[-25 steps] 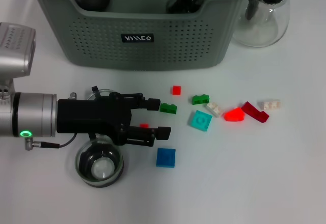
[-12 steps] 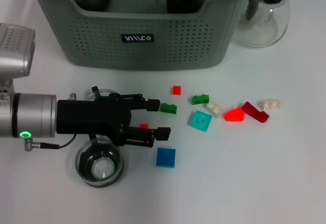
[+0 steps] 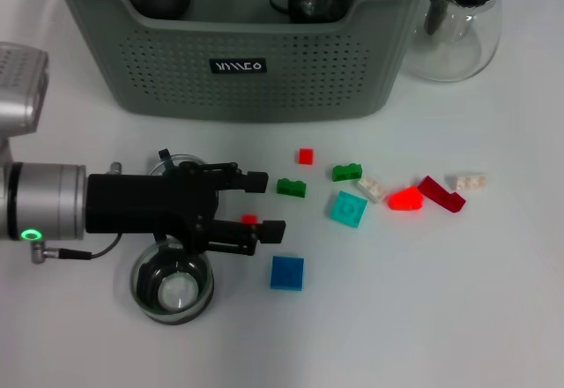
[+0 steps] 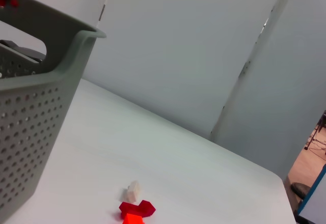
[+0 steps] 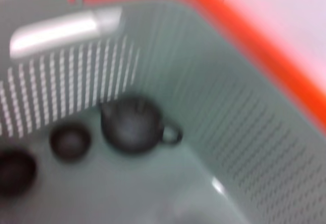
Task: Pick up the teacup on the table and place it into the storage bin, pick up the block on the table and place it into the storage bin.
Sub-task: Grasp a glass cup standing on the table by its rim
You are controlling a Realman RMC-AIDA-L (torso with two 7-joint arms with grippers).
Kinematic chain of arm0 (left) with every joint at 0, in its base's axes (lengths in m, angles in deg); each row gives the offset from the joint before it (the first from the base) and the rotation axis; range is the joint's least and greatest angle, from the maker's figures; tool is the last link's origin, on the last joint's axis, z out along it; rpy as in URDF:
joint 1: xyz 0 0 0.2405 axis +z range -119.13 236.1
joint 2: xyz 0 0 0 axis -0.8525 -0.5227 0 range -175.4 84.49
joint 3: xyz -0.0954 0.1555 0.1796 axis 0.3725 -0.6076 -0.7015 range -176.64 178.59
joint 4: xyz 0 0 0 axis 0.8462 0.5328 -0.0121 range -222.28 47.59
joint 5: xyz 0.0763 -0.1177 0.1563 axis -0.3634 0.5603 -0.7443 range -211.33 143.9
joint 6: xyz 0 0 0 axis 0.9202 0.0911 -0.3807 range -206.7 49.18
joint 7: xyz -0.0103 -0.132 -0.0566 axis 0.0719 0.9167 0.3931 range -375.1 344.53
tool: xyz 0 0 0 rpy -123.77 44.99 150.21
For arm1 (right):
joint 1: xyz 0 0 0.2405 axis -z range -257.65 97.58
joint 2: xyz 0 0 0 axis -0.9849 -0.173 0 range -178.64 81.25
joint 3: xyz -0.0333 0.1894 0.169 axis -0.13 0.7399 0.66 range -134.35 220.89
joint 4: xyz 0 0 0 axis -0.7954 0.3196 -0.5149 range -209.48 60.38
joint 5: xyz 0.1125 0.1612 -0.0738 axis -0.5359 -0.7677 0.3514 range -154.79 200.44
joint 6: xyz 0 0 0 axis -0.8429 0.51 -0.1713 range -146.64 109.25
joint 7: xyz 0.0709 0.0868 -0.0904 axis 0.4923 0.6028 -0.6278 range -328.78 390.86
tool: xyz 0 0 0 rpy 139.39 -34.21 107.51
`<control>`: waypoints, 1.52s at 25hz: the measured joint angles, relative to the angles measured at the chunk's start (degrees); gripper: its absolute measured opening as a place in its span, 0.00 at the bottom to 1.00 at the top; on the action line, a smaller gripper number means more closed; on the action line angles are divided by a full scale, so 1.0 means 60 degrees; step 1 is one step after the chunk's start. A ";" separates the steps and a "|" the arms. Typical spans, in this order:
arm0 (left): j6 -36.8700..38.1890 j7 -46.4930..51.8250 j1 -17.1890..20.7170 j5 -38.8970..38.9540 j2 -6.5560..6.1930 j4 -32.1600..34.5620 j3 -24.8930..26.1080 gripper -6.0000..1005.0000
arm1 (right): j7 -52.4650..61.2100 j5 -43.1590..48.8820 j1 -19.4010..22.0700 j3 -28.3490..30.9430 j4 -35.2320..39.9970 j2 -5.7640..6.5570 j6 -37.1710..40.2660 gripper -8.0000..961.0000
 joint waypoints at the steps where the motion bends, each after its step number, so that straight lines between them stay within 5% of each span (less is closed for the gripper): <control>1: 0.0025 0.0001 0.0010 0.0000 -0.0025 0.0001 0.0016 0.79 | 0.0053 -0.0182 0.0213 0.0003 0.0594 0.0004 0.0184 0.58; 4: 0.0137 0.0009 0.0040 0.0000 -0.0095 0.0020 0.0109 0.79 | 0.0096 -0.1358 0.1116 0.0007 0.3024 0.0043 0.1080 0.60; 8: 0.0364 0.0017 0.0157 -0.0001 -0.0135 0.0262 0.0181 0.79 | -0.0081 -0.2907 0.2234 0.0007 0.5091 0.0062 0.2159 0.81; 14: 0.0732 0.0287 0.0408 -0.0003 -0.0265 0.0951 0.0484 0.79 | -0.1184 -0.5738 0.3884 0.0033 0.6770 0.0108 0.3949 0.95; 16: 0.0770 0.0641 0.0484 -0.0009 -0.0344 0.1322 0.0492 0.79 | -0.2026 -0.7252 0.4832 0.0037 0.7057 0.0107 0.5461 0.96; 28: 0.0985 0.2111 0.0202 -0.1210 -0.0595 0.3019 0.0518 0.79 | -0.4470 -0.7612 0.7290 -0.0330 0.5918 0.0099 0.6815 0.97; 38: 0.0761 0.2714 -0.0252 -0.2157 -0.0572 0.4256 -0.0077 0.78 | -0.3973 -0.5518 0.6972 0.0218 0.5043 0.0075 0.7289 0.97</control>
